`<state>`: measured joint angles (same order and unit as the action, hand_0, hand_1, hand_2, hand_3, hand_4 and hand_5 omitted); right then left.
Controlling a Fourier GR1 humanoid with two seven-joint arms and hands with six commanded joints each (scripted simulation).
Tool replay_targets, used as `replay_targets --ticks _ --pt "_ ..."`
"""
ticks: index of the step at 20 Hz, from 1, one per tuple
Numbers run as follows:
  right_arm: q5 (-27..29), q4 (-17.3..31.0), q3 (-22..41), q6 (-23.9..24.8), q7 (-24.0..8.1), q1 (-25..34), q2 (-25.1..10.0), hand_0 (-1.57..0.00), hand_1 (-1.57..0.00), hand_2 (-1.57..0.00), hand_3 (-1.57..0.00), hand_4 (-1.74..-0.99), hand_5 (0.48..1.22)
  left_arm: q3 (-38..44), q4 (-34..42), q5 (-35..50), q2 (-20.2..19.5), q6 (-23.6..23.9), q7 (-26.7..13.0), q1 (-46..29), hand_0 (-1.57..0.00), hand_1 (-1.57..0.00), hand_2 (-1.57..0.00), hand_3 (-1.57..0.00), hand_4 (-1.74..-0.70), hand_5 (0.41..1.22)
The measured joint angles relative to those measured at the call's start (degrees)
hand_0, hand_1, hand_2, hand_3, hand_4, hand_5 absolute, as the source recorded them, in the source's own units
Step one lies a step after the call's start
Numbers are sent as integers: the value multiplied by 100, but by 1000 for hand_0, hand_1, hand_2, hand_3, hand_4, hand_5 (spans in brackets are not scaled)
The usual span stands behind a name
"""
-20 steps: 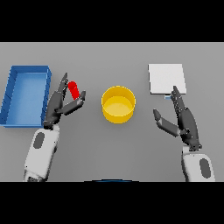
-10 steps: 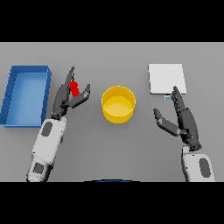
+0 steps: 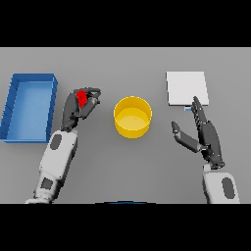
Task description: Pick up the red beaker and tilt it to pour out 1 green nut into yellow bowl. Pick up the yellow bowl and place it on the metallic measuring scale.
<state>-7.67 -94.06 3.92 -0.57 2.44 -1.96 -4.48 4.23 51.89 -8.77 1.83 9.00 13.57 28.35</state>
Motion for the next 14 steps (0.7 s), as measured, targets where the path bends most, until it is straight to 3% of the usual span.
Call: replay_targets --ticks 5,13,14 --pt "26 -15 -49 5 54 5 -38 1 1 1 1 -1289 650 -193 79 -56 4 35 -90 37 -1503 -1501 -1501 -1442 -1519 1191" --pt "-62 -8 15 11 80 -34 -23 1 1 1 1 -1289 664 -388 1003 -329 -144 -22 -507 28 -1560 -1559 -1559 -1549 -1496 1216" --pt "-42 7 -16 -6 117 -50 -58 1 1 1 1 -1285 662 -427 1050 -433 -208 -25 -696 159 -1562 -1562 -1562 -1554 -1545 1195"
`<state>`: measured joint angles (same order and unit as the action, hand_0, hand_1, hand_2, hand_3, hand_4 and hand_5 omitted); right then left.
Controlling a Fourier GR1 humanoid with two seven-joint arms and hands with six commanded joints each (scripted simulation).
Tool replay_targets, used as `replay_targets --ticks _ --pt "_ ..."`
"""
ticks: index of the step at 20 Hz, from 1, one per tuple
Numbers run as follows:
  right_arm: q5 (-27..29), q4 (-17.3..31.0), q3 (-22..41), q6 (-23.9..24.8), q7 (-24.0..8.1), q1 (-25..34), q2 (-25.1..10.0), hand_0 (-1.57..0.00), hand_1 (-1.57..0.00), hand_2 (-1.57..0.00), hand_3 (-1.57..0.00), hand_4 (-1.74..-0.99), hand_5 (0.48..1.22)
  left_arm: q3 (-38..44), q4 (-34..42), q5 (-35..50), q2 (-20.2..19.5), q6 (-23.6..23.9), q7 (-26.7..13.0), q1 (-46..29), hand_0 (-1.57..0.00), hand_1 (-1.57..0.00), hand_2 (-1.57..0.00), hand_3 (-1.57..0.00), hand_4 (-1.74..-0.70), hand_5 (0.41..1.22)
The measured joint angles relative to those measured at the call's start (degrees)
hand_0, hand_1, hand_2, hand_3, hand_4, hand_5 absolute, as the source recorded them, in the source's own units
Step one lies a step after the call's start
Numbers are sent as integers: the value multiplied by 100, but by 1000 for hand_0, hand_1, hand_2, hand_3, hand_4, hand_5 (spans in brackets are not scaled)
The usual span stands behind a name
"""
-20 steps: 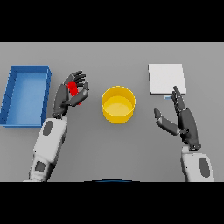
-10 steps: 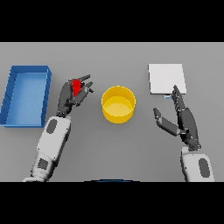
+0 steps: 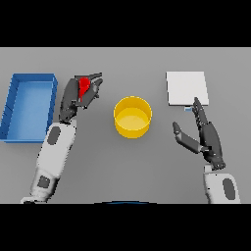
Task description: Pick up the red beaker and tilt it to pour out 1 green nut into yellow bowl. Pick up the yellow bowl and place it on the metallic measuring scale.
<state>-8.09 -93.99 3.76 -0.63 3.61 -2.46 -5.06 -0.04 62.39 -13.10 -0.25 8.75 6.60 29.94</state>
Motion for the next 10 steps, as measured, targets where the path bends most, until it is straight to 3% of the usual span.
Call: replay_targets --ticks 2,4,10 --pt "-41 1 70 11 22 37 75 1 1 1 1 -1277 664 -266 216 -231 -177 -50 -273 49 -1565 -1565 -1565 -1560 -1616 1174" --pt "-72 97 76 14 12 64 81 1 1 1 1 -1277 672 -453 338 -387 -338 -88 -513 107 -1565 -1565 -1565 -1560 -1616 1165" --pt "-8 30 42 -30 -123 44 31 1 1 1 1 -1277 688 -906 326 -684 -727 -237 -791 349 -1568 -1568 -1568 -1565 -1677 1123"
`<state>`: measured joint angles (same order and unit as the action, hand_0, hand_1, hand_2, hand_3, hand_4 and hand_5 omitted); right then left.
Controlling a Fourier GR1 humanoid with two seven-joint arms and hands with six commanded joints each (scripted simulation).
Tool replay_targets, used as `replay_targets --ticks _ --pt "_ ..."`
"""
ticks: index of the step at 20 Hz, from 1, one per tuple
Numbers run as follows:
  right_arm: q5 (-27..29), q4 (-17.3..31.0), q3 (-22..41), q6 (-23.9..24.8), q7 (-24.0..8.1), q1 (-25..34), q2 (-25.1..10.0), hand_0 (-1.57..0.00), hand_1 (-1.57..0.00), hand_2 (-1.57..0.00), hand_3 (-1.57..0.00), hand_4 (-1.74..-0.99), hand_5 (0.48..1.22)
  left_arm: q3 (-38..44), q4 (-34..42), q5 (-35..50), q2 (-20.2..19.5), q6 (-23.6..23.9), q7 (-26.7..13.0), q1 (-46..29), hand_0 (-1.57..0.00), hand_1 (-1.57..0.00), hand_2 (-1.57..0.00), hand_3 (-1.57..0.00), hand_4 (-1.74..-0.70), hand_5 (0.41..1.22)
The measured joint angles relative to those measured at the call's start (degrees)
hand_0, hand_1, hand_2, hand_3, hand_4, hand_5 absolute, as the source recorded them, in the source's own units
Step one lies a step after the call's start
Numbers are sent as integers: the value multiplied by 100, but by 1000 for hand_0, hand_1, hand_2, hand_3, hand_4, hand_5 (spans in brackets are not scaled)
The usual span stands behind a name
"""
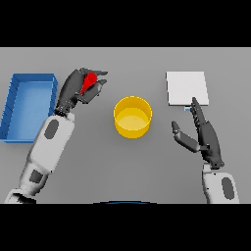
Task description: Pick up the red beaker and tilt it to pour out 1 green nut into yellow bowl. Pick up the yellow bowl and place it on the metallic measuring scale.
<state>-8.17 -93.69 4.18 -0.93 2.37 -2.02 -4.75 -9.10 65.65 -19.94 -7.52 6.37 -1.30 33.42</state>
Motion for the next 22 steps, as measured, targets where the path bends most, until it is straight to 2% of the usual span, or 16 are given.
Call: replay_targets --ticks 3,5,7,10,13,16,18,22 --pt "42 -47 6 -25 97 -33 24 1 1 1 1 -1276 689 -566 -139 -616 -369 -201 -333 427 -1569 -1569 -1569 -1568 -1708 1133" --pt "-47 -80 24 81 -33 19 62 1 1 1 1 -1284 692 -987 -154 -1012 -584 -398 -442 664 -1570 -1570 -1570 -1569 -1720 1145" --pt "-80 -116 75 45 26 -45 55 1 1 1 1 -1290 695 -1408 -269 -1368 -745 -667 -608 858 -1570 -1570 -1570 -1570 -1728 1172" --pt "-136 -95 51 76 74 -59 3 1 1 1 1 -1290 694 -1983 -490 -1779 -937 -1115 -642 1248 -1571 -1571 -1571 -1570 -1734 1196" --pt "-81 -47 59 65 -16 -103 82 1 1 1 1 -1284 678 -2445 -677 -2023 -1103 -1680 -688 1629 -1571 -1571 -1571 -1571 -1606 1208" --pt "128 -54 -21 43 -178 -4 165 1 1 1 1 -1279 651 -2942 -773 -2284 -1204 -2174 -691 2018 -1571 -1571 -1571 -1355 -1663 1214" --pt "183 -1 -14 6 -87 -53 223 1 1 1 1 -1292 635 -3251 -993 -2464 -1117 -2449 -881 2288 -1571 -1571 -1571 -1315 -1685 1217" --pt "303 -35 -90 -3 -88 -53 230 1 1 1 1 -1301 607 -3833 -1306 -2759 -1083 -2820 -730 2815 -1571 -1571 -1571 -1203 -1709 1219"
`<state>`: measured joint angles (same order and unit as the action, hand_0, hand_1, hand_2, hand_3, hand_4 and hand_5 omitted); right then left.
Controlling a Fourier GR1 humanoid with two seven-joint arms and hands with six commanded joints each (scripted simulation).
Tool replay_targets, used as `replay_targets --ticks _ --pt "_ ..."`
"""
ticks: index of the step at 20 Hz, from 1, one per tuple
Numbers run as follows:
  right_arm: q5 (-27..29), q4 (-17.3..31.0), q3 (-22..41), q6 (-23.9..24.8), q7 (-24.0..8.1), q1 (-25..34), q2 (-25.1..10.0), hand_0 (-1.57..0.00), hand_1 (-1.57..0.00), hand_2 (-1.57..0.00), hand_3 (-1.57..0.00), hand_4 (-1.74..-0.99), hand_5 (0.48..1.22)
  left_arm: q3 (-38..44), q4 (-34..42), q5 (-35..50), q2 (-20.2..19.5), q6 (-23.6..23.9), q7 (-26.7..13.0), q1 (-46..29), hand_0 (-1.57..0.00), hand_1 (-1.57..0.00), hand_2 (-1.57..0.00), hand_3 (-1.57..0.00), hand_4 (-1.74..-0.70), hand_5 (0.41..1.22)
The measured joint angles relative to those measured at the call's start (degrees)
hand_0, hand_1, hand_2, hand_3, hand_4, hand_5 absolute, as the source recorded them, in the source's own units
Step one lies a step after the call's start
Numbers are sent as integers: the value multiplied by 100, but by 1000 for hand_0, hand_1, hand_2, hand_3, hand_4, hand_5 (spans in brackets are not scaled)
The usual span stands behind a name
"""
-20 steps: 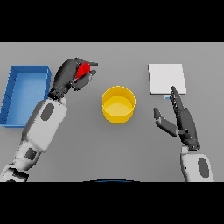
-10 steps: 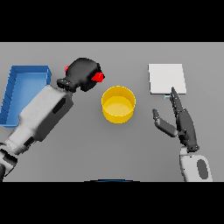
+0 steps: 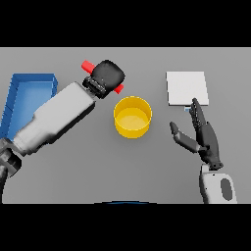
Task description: Pick up the red beaker and tilt it to pour out 1 green nut into yellow bowl. Pick up the yellow bowl and place it on the metallic measuring scale.
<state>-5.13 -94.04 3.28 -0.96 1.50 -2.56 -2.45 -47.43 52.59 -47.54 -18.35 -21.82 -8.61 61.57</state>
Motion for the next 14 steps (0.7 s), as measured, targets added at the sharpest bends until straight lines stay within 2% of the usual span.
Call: replay_targets --ticks 3,5,7,11,12,14 --pt "-13 24 13 -33 75 -35 -12 1 1 1 1 -1299 605 -392 -103 -148 67 -162 233 335 -1571 -1571 -1571 -1383 -1723 1220" --pt "-3 39 -12 -41 49 -17 -42 1 1 1 1 -1297 600 -709 -115 -334 105 -155 221 483 -1571 -1571 -1571 -1450 -1729 1220" --pt "-101 59 11 35 63 -34 -22 1 1 1 1 -1299 601 -969 -236 -470 156 -208 215 671 -1571 -1571 -1571 -1494 -1733 1221" --pt "-68 18 -41 35 -43 69 -88 1 1 1 1 -1287 604 -1518 -456 -758 226 11 350 838 -1571 -1571 -1571 -1539 -1737 1221" --pt "-71 67 -29 38 -111 92 -56 1 1 1 1 -1283 602 -1642 -491 -810 288 -99 329 939 -1571 -1571 -1571 -1546 -1738 1221" --pt "-74 58 -54 36 11 64 -93 1 1 1 1 -1290 607 -1957 -524 -929 334 -259 469 1109 -1571 -1571 -1571 -1555 -1739 1221"
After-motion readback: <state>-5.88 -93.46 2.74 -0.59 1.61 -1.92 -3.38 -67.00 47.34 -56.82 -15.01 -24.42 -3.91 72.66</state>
